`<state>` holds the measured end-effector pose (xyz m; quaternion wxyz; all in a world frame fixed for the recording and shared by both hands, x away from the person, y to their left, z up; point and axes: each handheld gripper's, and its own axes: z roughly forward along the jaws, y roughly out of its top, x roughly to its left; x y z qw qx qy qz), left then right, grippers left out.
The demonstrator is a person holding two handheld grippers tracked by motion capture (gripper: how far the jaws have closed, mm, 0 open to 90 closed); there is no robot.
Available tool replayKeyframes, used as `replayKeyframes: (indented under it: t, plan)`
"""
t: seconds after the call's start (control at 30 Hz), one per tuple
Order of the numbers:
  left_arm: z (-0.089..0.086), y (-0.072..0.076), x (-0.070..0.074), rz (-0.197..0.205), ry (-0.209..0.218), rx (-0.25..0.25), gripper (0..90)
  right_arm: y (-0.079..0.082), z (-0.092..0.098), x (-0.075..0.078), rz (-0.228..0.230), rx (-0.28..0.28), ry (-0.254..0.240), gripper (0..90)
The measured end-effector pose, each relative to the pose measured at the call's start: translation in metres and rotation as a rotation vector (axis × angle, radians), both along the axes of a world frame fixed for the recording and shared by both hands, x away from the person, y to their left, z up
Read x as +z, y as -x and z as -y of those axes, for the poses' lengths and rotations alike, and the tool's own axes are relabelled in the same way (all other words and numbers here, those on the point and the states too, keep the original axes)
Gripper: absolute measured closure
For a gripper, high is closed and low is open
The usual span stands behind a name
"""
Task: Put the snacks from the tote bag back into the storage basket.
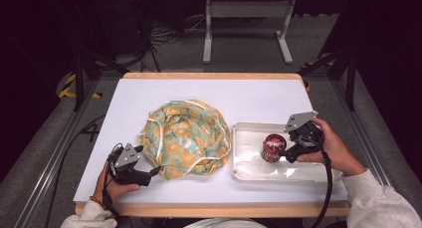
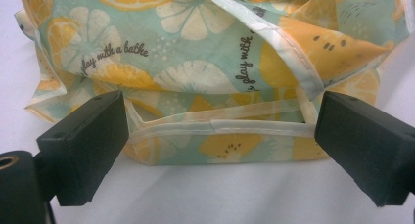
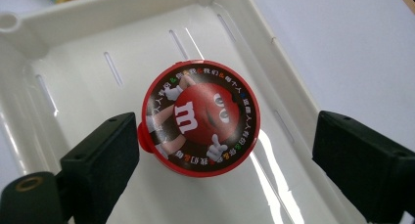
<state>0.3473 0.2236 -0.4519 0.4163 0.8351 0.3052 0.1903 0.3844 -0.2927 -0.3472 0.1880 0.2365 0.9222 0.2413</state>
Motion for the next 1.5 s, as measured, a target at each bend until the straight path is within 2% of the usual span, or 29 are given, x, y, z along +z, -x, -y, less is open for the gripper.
replayKeyframes:
  t: [0.07, 0.33, 0.57, 0.7, 0.83, 0.9, 1.13, 1.2, 1.4, 1.5]
  plan:
    - [0.000, -0.001, 0.000, 0.002, -0.003, -0.001, 6.4, 0.003, 0.004, -0.001, 0.009, 0.003, -0.026, 8.5]
    - [0.000, -0.001, 0.000, 0.002, -0.004, -0.001, 6.4, 0.014, 0.013, -0.010, 0.055, 0.005, -0.007, 8.4]
    - [0.000, -0.001, 0.000, 0.000, -0.003, -0.001, 6.4, 0.020, 0.018, -0.014, 0.087, -0.001, -0.019, 8.2]
    - [0.000, -0.001, 0.000, 0.000, -0.004, -0.001, 6.4, 0.025, 0.024, -0.019, 0.086, -0.007, -0.058, 8.9]
    - [0.000, -0.001, -0.001, 0.000, -0.007, -0.003, 6.4, 0.030, 0.029, -0.024, 0.100, -0.034, -0.066, 9.1]
    - [0.000, 0.000, -0.001, 0.000, -0.005, -0.001, 6.4, 0.033, 0.032, -0.027, 0.123, -0.049, -0.077, 10.5]
    - [0.000, -0.001, -0.001, -0.009, -0.002, -0.001, 6.4, 0.038, 0.043, -0.038, 0.105, -0.075, -0.133, 9.2]
    - [0.001, -0.001, -0.002, -0.009, -0.005, -0.004, 6.4, 0.040, 0.048, -0.045, 0.111, -0.101, -0.132, 9.3]
    - [0.000, -0.001, -0.002, -0.011, -0.003, 0.000, 6.4, 0.045, 0.063, -0.054, 0.109, -0.147, -0.177, 9.0]
    - [0.000, -0.001, -0.001, -0.009, -0.003, 0.000, 6.4, 0.049, 0.069, -0.056, 0.132, -0.169, -0.197, 9.0]
